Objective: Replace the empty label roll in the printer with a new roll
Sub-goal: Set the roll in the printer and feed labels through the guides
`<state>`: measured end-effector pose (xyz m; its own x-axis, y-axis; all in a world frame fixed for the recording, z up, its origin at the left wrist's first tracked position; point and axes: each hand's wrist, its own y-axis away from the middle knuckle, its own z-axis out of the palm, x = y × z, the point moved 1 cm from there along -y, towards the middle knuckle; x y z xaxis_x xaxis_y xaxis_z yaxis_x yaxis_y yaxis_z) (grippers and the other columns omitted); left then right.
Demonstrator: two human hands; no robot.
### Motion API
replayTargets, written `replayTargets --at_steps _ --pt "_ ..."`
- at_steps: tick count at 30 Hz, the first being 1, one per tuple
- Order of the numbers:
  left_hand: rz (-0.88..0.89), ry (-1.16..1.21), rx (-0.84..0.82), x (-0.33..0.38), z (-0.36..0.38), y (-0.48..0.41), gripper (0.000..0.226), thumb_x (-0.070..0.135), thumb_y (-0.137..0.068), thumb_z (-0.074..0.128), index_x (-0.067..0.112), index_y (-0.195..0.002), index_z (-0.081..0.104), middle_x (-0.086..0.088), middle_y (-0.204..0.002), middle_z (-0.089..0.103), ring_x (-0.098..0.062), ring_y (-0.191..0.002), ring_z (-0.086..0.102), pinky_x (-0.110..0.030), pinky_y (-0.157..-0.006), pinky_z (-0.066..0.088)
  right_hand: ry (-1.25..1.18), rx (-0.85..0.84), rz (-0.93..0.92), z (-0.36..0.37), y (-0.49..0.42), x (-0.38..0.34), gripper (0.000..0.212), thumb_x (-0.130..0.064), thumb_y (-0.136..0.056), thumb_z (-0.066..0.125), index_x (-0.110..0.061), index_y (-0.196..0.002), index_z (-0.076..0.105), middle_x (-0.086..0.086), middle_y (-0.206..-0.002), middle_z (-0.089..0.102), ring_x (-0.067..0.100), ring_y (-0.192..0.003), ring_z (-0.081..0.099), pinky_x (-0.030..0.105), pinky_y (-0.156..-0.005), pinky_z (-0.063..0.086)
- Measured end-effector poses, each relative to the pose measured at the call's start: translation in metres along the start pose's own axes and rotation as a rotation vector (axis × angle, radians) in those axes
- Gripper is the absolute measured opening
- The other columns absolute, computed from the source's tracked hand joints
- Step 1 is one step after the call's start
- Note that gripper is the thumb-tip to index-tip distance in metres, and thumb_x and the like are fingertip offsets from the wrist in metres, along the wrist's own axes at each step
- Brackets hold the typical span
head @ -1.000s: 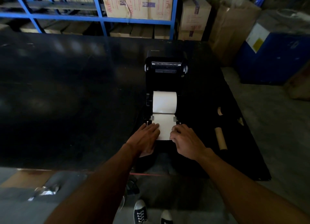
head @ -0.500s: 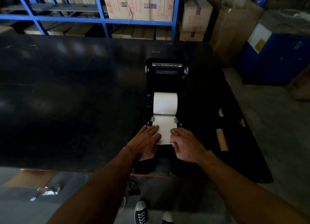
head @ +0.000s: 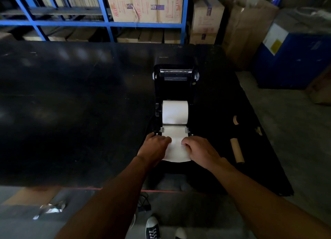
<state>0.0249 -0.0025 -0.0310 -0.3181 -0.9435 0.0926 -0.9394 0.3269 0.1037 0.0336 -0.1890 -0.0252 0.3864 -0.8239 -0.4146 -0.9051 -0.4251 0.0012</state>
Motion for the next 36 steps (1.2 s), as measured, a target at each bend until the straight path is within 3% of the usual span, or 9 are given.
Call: replayTargets --at_steps 7,12,15,22,26,32,36 --pt "0.006 -0.143 0.063 0.003 0.003 -0.011 0.035 -0.001 -0.080 0.053 0.020 -0.108 0.058 -0.002 -0.110 0.060 -0.023 -0.112 0.056 -0.040 -0.112 0.023 0.172 -0.010 0.010 0.006 -0.017 -0.003 0.011 -0.003 -0.090 0.054 -0.008 -0.093 0.064 0.012 -0.097 0.066 0.030 -0.092 0.061 0.037 -0.074 0.045" --pt "0.057 -0.200 0.084 0.001 0.005 -0.012 0.027 0.007 -0.085 0.054 0.019 -0.108 0.057 -0.004 -0.109 0.061 -0.026 -0.108 0.057 -0.042 -0.109 0.026 0.183 -0.012 0.003 0.008 -0.023 -0.001 0.007 -0.003 -0.087 0.058 -0.008 -0.085 0.061 0.013 -0.091 0.066 0.031 -0.085 0.061 0.037 -0.067 0.044" --pt "0.082 -0.145 0.076 -0.006 0.002 -0.015 0.019 0.016 -0.091 0.050 0.023 -0.107 0.060 -0.001 -0.109 0.061 -0.023 -0.107 0.058 -0.039 -0.108 0.026 0.098 -0.036 0.048 0.006 -0.026 0.003 0.008 -0.003 -0.085 0.062 -0.010 -0.081 0.064 0.007 -0.086 0.068 0.025 -0.081 0.064 0.037 -0.069 0.053" --pt "0.276 -0.063 0.065 -0.025 -0.023 -0.025 0.022 0.026 -0.095 0.047 0.022 -0.104 0.067 -0.001 -0.106 0.066 -0.025 -0.097 0.062 -0.032 -0.086 0.039 -0.105 -0.136 0.130 -0.019 -0.036 0.005 0.011 -0.010 -0.072 0.078 -0.018 -0.069 0.072 -0.007 -0.072 0.070 0.004 -0.067 0.064 0.014 -0.061 0.044" --pt "0.259 -0.061 0.123 -0.034 -0.045 -0.036 0.018 0.018 -0.090 0.054 0.016 -0.104 0.064 -0.005 -0.106 0.064 -0.028 -0.094 0.062 -0.033 -0.081 0.043 -0.098 -0.049 0.182 -0.041 -0.046 -0.002 0.008 -0.010 -0.076 0.076 -0.013 -0.070 0.071 0.000 -0.079 0.073 0.013 -0.075 0.067 0.025 -0.067 0.051" --pt "0.215 -0.042 0.308 -0.042 -0.088 -0.057 0.017 0.011 -0.090 0.051 0.014 -0.102 0.062 -0.006 -0.101 0.063 -0.032 -0.081 0.064 -0.034 -0.072 0.043 -0.057 0.086 0.252 -0.075 -0.059 -0.011 0.016 -0.013 -0.088 0.064 -0.020 -0.076 0.069 -0.002 -0.084 0.073 0.014 -0.077 0.065 0.022 -0.067 0.044" --pt "0.176 -0.054 0.422 -0.042 -0.114 -0.077 0.018 0.013 -0.087 0.051 0.017 -0.101 0.063 -0.005 -0.099 0.062 -0.032 -0.079 0.063 -0.034 -0.068 0.041 -0.019 0.145 0.293 -0.097 -0.075 -0.016 0.009 -0.021 -0.089 0.064 -0.020 -0.086 0.072 0.007 -0.098 0.075 0.029 -0.094 0.068 0.036 -0.083 0.055"
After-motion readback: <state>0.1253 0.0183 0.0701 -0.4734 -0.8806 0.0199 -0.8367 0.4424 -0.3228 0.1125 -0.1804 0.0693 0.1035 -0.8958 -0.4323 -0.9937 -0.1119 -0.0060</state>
